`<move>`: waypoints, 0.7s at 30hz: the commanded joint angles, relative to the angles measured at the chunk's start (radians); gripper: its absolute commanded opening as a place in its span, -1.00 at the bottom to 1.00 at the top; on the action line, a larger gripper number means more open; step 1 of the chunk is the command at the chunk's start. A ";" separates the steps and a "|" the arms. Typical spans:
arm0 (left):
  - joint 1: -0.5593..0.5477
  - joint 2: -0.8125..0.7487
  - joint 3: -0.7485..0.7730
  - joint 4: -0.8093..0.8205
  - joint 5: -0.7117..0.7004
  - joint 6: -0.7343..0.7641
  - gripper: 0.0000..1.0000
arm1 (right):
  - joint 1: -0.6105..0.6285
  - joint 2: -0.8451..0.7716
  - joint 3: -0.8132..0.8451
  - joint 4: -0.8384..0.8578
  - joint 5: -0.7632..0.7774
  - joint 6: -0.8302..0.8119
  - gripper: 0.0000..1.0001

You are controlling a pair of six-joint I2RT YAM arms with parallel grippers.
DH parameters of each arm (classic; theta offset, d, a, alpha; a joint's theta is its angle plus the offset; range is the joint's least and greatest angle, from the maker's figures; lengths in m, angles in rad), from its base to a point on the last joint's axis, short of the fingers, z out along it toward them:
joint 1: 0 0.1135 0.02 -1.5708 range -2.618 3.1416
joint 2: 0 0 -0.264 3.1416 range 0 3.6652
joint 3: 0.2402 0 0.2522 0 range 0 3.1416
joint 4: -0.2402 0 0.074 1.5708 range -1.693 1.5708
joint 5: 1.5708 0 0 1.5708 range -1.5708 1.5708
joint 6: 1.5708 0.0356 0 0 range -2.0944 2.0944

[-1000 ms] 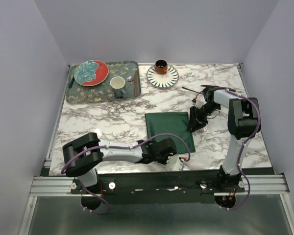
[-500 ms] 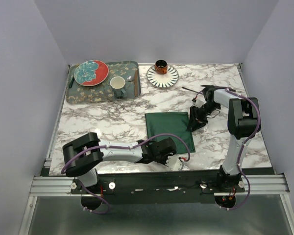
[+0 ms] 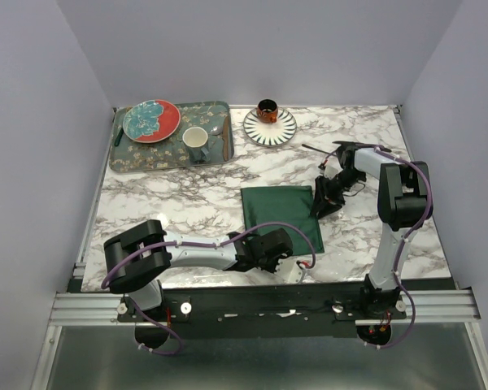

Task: Fold the napkin into a case and place the utensils inside
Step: Smooth out the square-folded napkin at the center of the board.

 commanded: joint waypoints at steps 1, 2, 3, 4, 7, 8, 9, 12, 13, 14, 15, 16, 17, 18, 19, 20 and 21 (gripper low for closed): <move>0.002 -0.005 0.031 0.005 -0.005 0.011 -0.69 | 0.002 0.015 0.018 -0.009 0.013 -0.002 -0.12; 0.002 -0.008 0.028 0.002 -0.002 0.014 -0.76 | 0.002 0.016 0.018 -0.009 0.014 -0.004 -0.12; 0.002 -0.011 0.024 0.004 0.001 0.014 -0.84 | 0.001 0.013 0.018 -0.009 0.014 -0.002 -0.12; 0.002 -0.014 0.022 0.002 0.004 0.013 -0.92 | 0.001 0.013 0.017 -0.007 0.013 -0.004 -0.12; 0.002 -0.022 0.011 0.008 0.009 0.014 -0.98 | 0.002 0.013 0.017 -0.010 0.014 -0.004 -0.12; 0.002 -0.025 0.007 0.013 0.010 0.017 -0.99 | 0.002 0.015 0.017 -0.010 0.016 -0.004 -0.12; 0.002 -0.026 0.002 0.014 0.010 0.017 -1.00 | 0.002 0.013 0.017 -0.009 0.014 -0.002 -0.12; 0.002 -0.039 -0.007 0.021 0.021 0.019 -1.00 | 0.002 0.015 0.018 -0.009 0.014 -0.002 -0.11; 0.002 -0.042 -0.009 0.022 0.024 0.022 -1.00 | 0.002 0.016 0.018 -0.009 0.014 -0.002 -0.11; 0.002 -0.046 -0.012 0.022 0.026 0.024 -1.00 | 0.002 0.018 0.018 -0.010 0.016 -0.001 -0.11; 0.002 -0.049 -0.016 0.027 0.029 0.025 -1.00 | 0.002 0.019 0.020 -0.010 0.014 -0.002 -0.11; 0.002 -0.054 -0.021 0.027 0.030 0.027 -1.00 | 0.002 0.019 0.020 -0.010 0.017 -0.002 -0.10; 0.002 -0.059 -0.022 0.028 0.032 0.028 -1.00 | 0.002 0.019 0.020 -0.009 0.017 -0.002 -0.10; 0.002 -0.062 -0.027 0.031 0.033 0.028 -1.00 | 0.001 0.021 0.021 -0.010 0.017 -0.002 -0.10; 0.002 -0.065 -0.032 0.033 0.038 0.028 -1.00 | 0.002 0.021 0.021 -0.009 0.020 -0.002 -0.10; 0.002 -0.071 -0.035 0.031 0.039 0.031 -1.00 | 0.002 0.019 0.021 -0.010 0.019 -0.001 -0.10; 0.002 -0.074 -0.038 0.033 0.042 0.031 -1.00 | 0.002 0.022 0.021 -0.012 0.022 -0.002 -0.09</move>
